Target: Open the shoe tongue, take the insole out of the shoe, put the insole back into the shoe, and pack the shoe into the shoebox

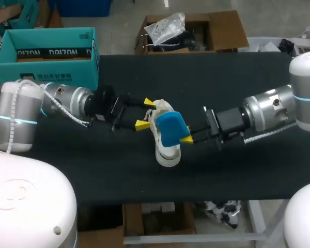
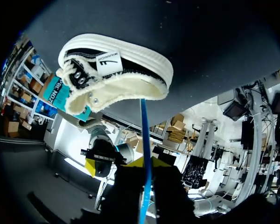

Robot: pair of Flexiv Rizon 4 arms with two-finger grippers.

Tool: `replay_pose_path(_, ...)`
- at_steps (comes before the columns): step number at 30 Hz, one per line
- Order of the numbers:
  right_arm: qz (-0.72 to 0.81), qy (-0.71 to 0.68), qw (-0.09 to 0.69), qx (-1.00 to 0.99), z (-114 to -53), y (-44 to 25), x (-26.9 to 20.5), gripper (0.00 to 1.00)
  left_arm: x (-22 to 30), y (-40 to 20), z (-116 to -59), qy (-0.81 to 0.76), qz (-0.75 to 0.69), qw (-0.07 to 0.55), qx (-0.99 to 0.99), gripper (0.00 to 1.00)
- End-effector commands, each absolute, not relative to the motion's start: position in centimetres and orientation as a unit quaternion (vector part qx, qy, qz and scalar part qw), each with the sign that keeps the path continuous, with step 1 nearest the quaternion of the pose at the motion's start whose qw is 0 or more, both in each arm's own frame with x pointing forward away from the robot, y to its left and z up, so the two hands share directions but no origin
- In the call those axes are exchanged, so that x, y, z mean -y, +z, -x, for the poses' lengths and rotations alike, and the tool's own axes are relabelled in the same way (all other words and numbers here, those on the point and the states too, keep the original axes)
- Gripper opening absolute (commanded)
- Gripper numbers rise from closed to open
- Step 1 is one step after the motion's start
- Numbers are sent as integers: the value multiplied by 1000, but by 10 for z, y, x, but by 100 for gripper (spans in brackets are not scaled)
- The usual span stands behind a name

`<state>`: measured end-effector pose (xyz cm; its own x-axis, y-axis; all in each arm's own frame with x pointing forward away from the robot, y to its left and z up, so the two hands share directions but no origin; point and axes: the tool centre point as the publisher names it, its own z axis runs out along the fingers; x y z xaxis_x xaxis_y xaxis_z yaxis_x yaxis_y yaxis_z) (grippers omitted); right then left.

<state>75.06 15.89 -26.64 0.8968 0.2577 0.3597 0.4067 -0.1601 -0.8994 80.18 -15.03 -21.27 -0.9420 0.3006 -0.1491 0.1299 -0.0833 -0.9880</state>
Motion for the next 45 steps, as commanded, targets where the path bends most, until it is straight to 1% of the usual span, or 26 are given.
replay_pose_path(1,760,-51,612,212,-745,-263,-154,0,144,-199,-807,669,175,81,718,100)
replay_pose_path(14,760,-51,612,212,-745,-263,-154,0,144,-199,-807,669,175,81,718,100)
replay_pose_path(15,760,-51,612,212,-745,-263,-154,0,147,-201,-813,668,205,103,708,100)
replay_pose_path(16,751,-50,621,221,-748,-262,-154,0,150,-203,-820,653,229,107,715,100)
replay_pose_path(18,751,-50,618,225,-748,-259,-155,0,150,-207,-833,642,262,137,708,100)
replay_pose_path(24,739,-41,622,255,-727,-253,-160,0,138,-203,-855,618,351,173,682,100)
replay_pose_path(30,733,-13,622,275,-713,-252,-164,0,141,-208,-867,559,415,215,685,100)
replay_pose_path(36,741,11,604,292,-705,-249,-166,0,145,-216,-869,535,434,241,684,100)
replay_pose_path(45,738,25,604,302,-691,-246,-156,0,139,-224,-864,531,446,249,676,100)
